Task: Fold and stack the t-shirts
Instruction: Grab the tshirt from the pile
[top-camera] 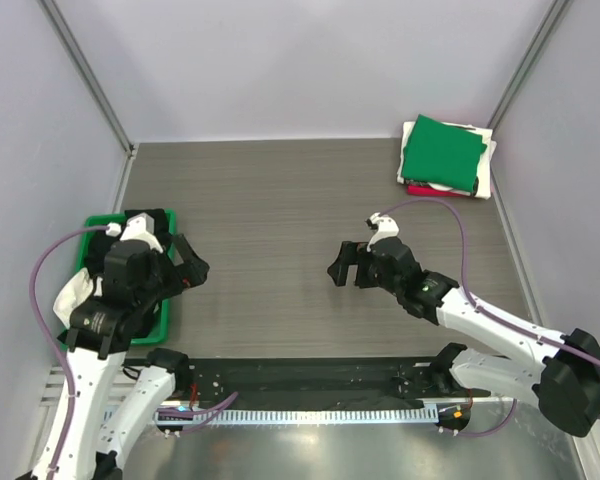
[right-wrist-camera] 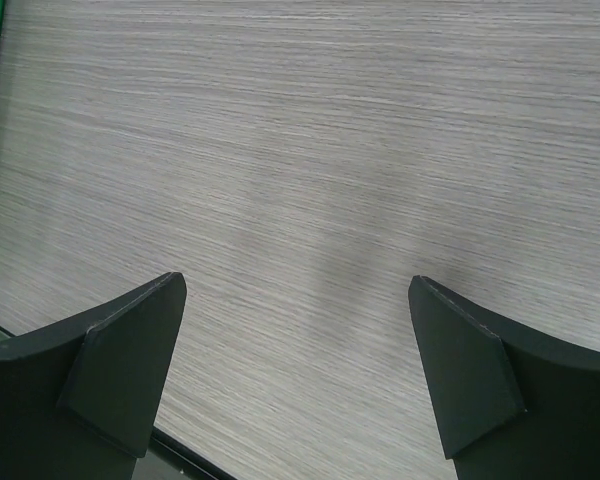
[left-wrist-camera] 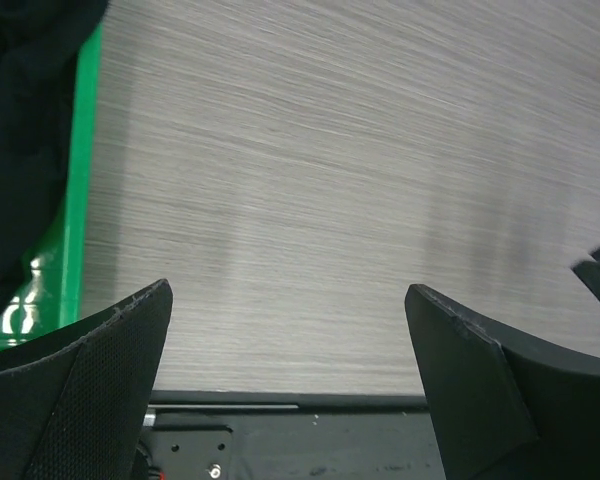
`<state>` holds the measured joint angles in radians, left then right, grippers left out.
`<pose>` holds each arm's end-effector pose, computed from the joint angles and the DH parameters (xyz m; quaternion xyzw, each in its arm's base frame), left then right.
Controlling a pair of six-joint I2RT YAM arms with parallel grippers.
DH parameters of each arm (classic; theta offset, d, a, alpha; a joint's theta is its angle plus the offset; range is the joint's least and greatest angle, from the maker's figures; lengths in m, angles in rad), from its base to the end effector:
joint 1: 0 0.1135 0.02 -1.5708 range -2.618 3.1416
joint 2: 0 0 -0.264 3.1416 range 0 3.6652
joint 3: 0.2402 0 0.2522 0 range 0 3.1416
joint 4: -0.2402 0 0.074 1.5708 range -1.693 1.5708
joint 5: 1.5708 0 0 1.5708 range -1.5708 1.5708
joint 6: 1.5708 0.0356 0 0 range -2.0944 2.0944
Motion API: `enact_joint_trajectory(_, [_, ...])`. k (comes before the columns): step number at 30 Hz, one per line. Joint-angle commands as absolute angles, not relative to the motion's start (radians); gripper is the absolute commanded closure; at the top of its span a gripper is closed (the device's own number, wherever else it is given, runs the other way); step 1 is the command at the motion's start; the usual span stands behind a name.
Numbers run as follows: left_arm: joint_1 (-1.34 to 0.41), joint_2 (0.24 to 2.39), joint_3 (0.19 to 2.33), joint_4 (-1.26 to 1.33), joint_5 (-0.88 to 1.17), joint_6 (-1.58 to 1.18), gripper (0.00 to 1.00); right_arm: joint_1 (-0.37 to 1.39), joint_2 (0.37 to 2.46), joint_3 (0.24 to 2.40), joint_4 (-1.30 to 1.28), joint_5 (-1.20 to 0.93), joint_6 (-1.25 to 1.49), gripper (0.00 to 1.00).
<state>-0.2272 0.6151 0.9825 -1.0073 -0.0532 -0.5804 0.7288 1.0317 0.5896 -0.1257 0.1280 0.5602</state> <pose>0.0972 -0.0205 0.3444 -0.1687 0.8773 -0.1544 0.4219 0.1699 0.1456 0.2307 -0.0430 0.8745 0.2434 0.4172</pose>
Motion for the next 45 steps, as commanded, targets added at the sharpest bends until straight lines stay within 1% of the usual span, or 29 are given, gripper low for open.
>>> enact_joint_trajectory(1, [-0.229,0.690,0.973,-0.919,-0.156,-0.555,0.00,0.727,1.044,0.595,-0.055,0.137,0.584,0.00])
enact_joint_trajectory(5, [-0.226,0.817,0.998,-0.916,-0.313,-0.538,0.00,0.727,1.098,0.614,-0.058,0.123,0.586,0.00])
enact_joint_trajectory(8, [-0.189,0.934,1.035,-0.899,-0.366,-0.525,0.00,0.721,1.126,0.623,-0.063,0.114,0.587,0.00])
enact_joint_trajectory(11, [-0.097,1.018,1.055,-0.864,-0.344,-0.499,0.02,0.709,1.144,0.626,-0.064,0.106,0.594,0.00])
enact_joint_trajectory(13, [-0.016,1.049,1.058,-0.812,-0.319,-0.477,0.04,0.700,1.150,0.623,-0.060,0.094,0.597,0.00])
enact_joint_trajectory(14, [-0.005,1.078,1.060,-0.793,-0.293,-0.474,0.05,0.686,1.158,0.623,-0.058,0.075,0.598,0.00])
enact_joint_trajectory(16, [0.067,1.126,1.087,-0.775,-0.267,-0.480,0.09,0.672,1.169,0.620,-0.051,0.054,0.601,0.00])
enact_joint_trajectory(20, [0.098,1.251,1.143,-0.726,-0.253,-0.521,0.12,0.637,1.192,0.617,-0.034,0.014,0.604,0.01])
enact_joint_trajectory(21, [0.101,1.293,1.152,-0.713,-0.258,-0.526,0.13,0.627,1.198,0.617,-0.028,-0.029,0.604,0.01])
enact_joint_trajectory(26, [0.136,1.454,1.221,-0.692,-0.249,-0.541,0.19,0.603,1.193,0.598,-0.008,-0.063,0.609,0.01])
enact_joint_trajectory(30, [0.164,1.564,1.258,-0.684,-0.230,-0.543,0.34,0.580,1.193,0.586,0.024,-0.092,0.614,0.01])
enact_joint_trajectory(32, [0.173,1.624,1.287,-0.687,-0.200,-0.541,0.37,0.571,1.200,0.583,0.029,-0.110,0.614,0.01])
enact_joint_trajectory(34, [0.175,1.655,1.302,-0.698,-0.187,-0.545,0.47,0.565,1.204,0.581,0.035,-0.121,0.617,0.01])
enact_joint_trajectory(35, [0.175,1.675,1.310,-0.698,-0.170,-0.548,0.53,0.560,1.209,0.581,0.037,-0.126,0.617,0.01])
enact_joint_trajectory(36, [0.176,1.683,1.321,-0.698,-0.166,-0.548,0.63,0.557,1.210,0.581,0.040,-0.129,0.618,0.01])
enact_joint_trajectory(37, [0.176,1.690,1.325,-0.698,-0.164,-0.551,0.68,0.557,1.212,0.580,0.041,-0.132,0.618,0.01])
enact_joint_trajectory(38, [0.175,1.698,1.330,-0.698,-0.157,-0.551,0.78,0.552,1.210,0.580,0.041,-0.135,0.618,0.01])
enact_joint_trajectory(39, [0.175,1.701,1.344,-0.699,-0.153,-0.549,0.86,0.549,1.210,0.578,0.044,-0.137,0.620,0.01])
enact_joint_trajectory(40, [0.176,1.704,1.354,-0.706,-0.149,-0.549,0.98,0.549,1.209,0.574,0.044,-0.138,0.621,0.01])
enact_joint_trajectory(41, [0.175,1.704,1.368,-0.719,-0.146,-0.549,1.00,0.548,1.206,0.572,0.046,-0.140,0.621,0.01])
enact_joint_trajectory(44, [0.175,1.658,1.436,-0.750,-0.123,-0.574,1.00,0.541,1.204,0.568,0.052,-0.146,0.624,0.01])
enact_joint_trajectory(45, [0.173,1.610,1.459,-0.765,-0.109,-0.586,1.00,0.537,1.203,0.566,0.054,-0.150,0.626,0.01])
